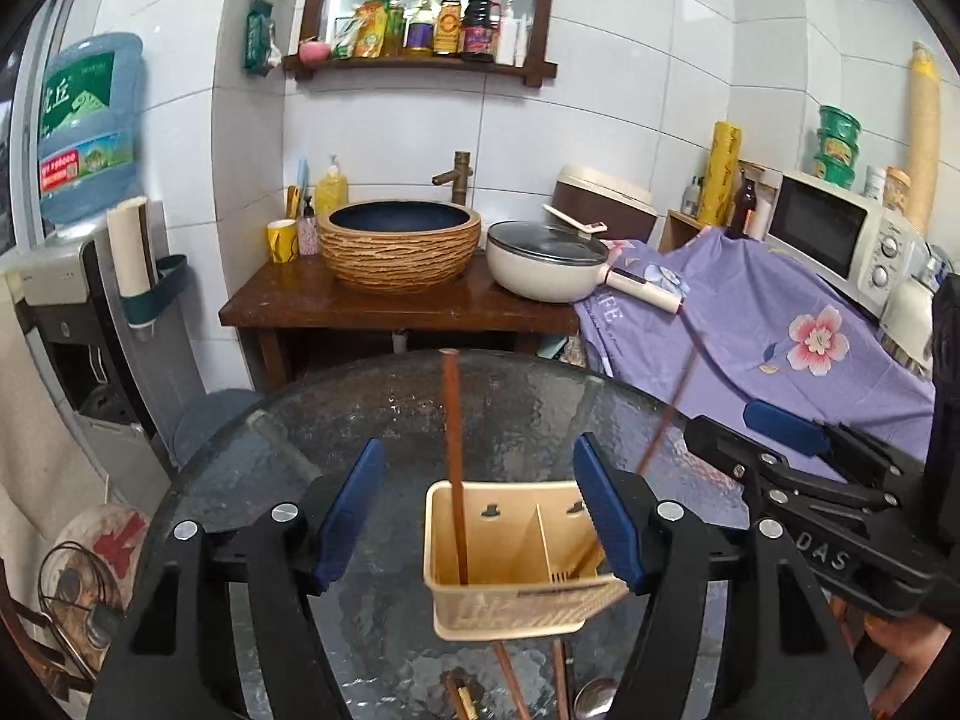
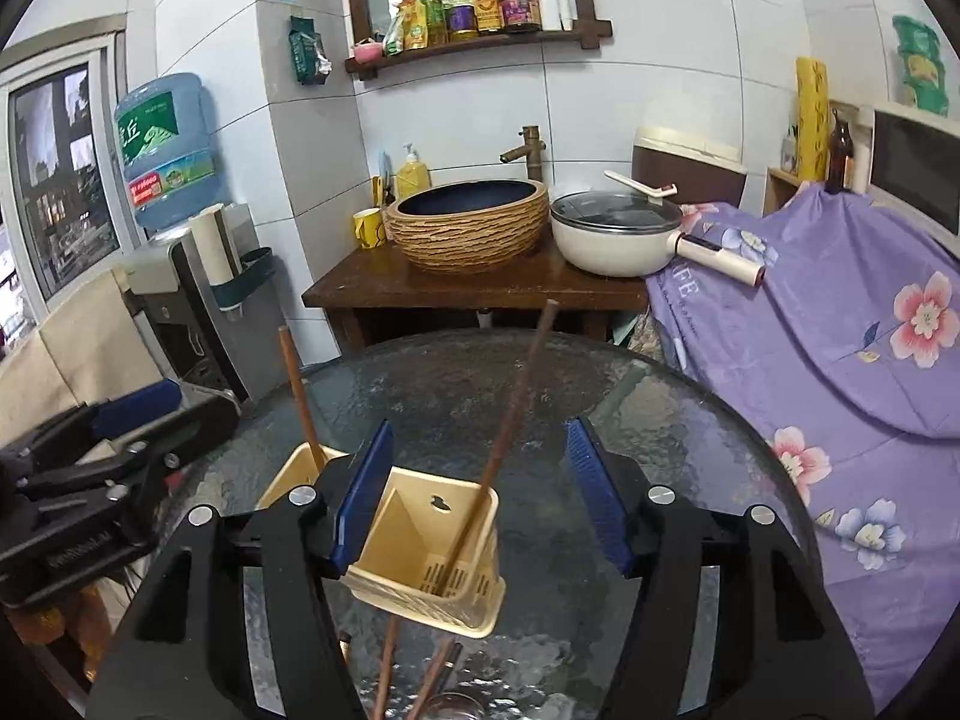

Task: Organize utensils
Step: 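Lower the chopsticks into the cream holder and open both tools, then withdraw both tools from the holder and move toward the spoons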

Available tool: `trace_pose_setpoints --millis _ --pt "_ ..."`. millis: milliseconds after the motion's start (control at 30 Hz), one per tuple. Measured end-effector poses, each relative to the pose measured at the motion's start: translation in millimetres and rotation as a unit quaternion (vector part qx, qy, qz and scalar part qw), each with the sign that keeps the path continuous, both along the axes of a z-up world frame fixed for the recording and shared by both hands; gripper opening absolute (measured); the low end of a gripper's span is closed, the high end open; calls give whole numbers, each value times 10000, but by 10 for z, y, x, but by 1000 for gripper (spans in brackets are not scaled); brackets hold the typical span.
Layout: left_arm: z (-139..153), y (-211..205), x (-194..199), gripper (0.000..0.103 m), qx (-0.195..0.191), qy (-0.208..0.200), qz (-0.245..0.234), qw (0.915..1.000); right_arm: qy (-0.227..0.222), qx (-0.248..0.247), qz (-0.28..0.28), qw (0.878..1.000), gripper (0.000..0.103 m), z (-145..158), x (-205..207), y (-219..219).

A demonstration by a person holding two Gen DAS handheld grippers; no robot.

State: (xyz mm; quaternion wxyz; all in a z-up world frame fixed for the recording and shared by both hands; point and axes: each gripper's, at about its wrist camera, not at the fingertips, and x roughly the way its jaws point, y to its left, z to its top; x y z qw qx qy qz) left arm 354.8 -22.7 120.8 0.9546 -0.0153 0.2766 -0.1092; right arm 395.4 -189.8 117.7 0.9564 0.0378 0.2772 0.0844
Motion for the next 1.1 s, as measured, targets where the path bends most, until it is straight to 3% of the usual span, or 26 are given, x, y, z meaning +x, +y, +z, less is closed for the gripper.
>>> trace_pose_setpoints --millis 33,100,133,233,333,500,700,900,1100 --pt "-14 20 -68 67 0 6 -47 10000 -30 -30 2 10000 60 -3 -35 -1" --pt "-51 73 -202 83 -63 -47 -40 10000 -134 -63 -28 9999 60 -25 -158 -29" --pt "-92 122 -319 86 -106 -122 -12 9999 -162 -73 -28 9998 61 -52 -241 -44" --pt "-264 181 -568 88 62 -134 -4 9999 -85 -143 8 9999 61 -192 -442 -69" --pt "-494 212 -749 89 356 -20 -2 9994 318 -257 181 9990 61 -490 -605 -77" --pt "-1079 235 -1043 88 792 386 -65 9961 856 -554 399 9940 61 -1045 -849 7" --pt "-1596 211 -1254 74 632 1085 -379 9914 1288 -818 654 9861 61 -1600 -1099 163" --pt "-1856 175 -1434 63 675 1304 -492 9879 1518 -1003 782 9802 61 -1918 -1243 261" --pt "-1999 174 -1479 58 600 1450 -476 9865 1617 -1139 816 9768 61 -2028 -1211 374"
